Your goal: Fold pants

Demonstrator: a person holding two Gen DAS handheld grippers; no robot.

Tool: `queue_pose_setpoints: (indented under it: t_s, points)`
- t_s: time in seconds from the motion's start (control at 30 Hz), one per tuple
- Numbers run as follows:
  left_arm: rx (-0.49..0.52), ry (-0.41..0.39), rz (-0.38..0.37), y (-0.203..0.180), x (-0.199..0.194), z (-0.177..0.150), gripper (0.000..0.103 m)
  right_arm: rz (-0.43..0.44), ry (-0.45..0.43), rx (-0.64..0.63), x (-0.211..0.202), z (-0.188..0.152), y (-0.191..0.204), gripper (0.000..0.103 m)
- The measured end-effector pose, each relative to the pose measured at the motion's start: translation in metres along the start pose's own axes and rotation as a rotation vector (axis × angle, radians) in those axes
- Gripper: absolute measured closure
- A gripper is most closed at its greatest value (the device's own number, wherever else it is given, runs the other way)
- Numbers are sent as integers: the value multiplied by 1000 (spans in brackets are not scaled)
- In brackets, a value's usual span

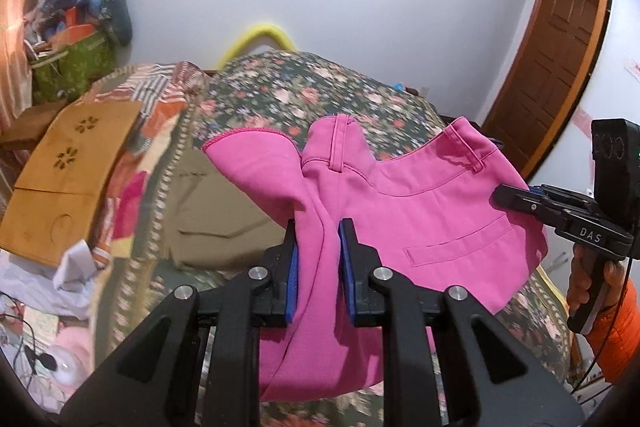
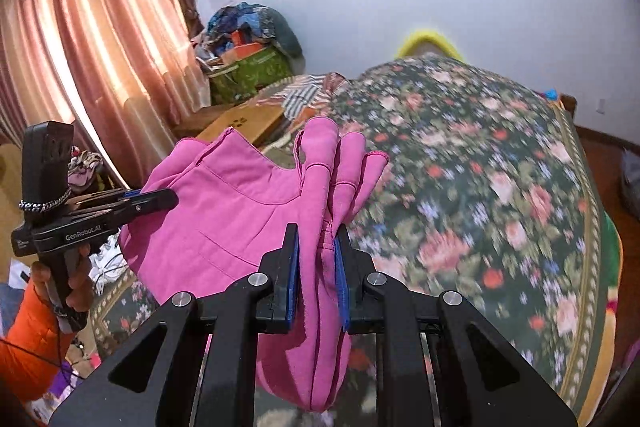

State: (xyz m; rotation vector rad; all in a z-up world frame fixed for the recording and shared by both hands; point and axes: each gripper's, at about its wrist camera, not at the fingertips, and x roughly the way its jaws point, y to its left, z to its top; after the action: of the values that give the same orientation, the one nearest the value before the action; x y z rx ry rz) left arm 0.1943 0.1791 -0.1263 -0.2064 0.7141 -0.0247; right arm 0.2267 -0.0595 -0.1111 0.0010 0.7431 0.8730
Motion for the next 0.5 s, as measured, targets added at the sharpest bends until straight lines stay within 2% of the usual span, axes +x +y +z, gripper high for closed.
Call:
queue_pose_setpoints:
  t_s: [0.3, 0.5]
  points:
    - [-23, -15, 56, 48, 25, 19, 85, 14, 18, -72, 53, 30, 14, 89]
    - [-72, -6, 44, 89, 60, 35, 85, 9, 27, -86, 91, 46, 16, 89]
